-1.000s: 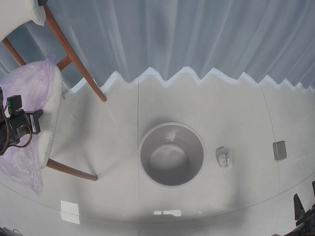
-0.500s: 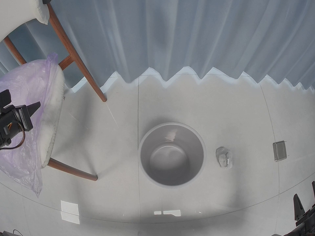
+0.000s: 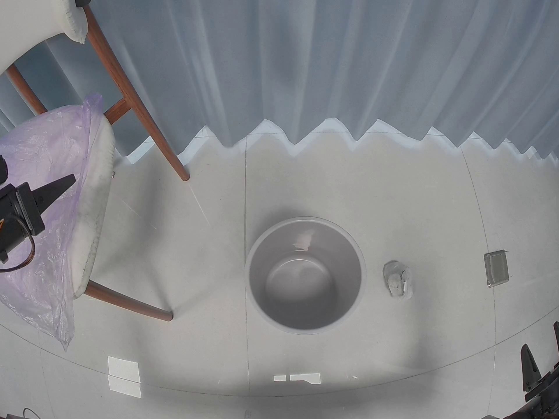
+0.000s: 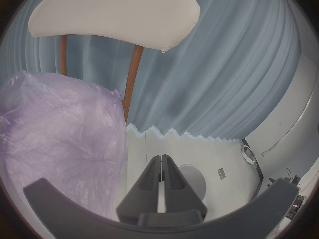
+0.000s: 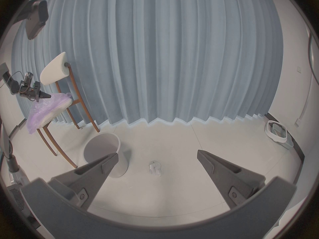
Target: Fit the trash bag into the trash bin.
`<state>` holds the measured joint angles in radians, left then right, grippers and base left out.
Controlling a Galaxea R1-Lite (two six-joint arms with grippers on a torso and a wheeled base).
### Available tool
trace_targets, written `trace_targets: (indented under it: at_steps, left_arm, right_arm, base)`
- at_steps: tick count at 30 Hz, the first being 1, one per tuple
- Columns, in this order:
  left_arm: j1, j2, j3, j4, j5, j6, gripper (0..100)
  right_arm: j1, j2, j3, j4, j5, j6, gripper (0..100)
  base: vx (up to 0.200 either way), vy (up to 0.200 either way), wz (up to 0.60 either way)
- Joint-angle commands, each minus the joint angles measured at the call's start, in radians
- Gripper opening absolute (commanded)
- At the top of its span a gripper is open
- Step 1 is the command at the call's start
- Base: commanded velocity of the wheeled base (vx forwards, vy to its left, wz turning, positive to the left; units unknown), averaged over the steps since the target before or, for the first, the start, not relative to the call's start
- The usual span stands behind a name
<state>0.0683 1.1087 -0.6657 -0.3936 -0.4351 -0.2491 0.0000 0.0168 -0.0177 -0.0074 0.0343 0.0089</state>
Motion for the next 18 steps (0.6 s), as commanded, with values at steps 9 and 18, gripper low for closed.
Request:
trace_targets:
  at_steps: [9, 18]
  left_arm:
    - [0.094, 0.028, -0.025, -0.001, 0.226, 0.129, 0]
    - [0.054, 0.100, -0.064, 0.002, 0.242, 0.426, 100]
  right_arm:
    - [0.000, -0.017, 0.018, 0.000, -0.004, 0.008, 100]
    - [0.000, -0.017, 0.018, 0.000, -0.002, 0.003, 100]
  base:
    - [0.000, 0.000, 0.00]
    - [0.000, 0.000, 0.00]
